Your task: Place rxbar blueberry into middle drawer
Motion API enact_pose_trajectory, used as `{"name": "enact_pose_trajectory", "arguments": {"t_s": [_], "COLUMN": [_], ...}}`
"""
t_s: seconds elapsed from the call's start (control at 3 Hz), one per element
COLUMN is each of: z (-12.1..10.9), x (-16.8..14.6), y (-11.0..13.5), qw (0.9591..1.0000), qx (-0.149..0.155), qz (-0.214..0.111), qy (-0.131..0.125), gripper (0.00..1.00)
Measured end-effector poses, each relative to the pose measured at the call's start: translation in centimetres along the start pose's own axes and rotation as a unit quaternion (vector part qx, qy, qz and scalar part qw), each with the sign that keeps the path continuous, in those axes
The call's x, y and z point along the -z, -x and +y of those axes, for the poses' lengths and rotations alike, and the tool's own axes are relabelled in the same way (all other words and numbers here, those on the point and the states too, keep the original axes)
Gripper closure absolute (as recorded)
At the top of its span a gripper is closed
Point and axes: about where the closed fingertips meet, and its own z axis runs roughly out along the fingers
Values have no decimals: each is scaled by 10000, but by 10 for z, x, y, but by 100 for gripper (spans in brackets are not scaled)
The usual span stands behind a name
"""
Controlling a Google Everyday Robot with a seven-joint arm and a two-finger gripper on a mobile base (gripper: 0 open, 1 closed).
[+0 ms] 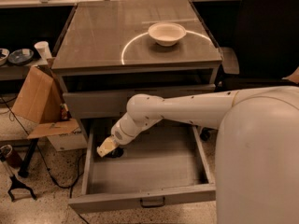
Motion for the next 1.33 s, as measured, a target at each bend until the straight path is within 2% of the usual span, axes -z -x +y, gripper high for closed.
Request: {"name": "enact_pose_trajectory", "arguments": {"t_s": [0.33, 0.67, 1.0, 1.33], "z": [5, 1, -4, -12], "x": [2, -10, -45, -74], "y": [7, 8, -3, -10], "qw": [9996, 9971, 9927, 9904], "qx": [217, 437, 451, 373], "qz": [62, 367, 844, 1087], "qy": [-167, -495, -729, -762], "gripper": [100, 100, 100, 100]}}
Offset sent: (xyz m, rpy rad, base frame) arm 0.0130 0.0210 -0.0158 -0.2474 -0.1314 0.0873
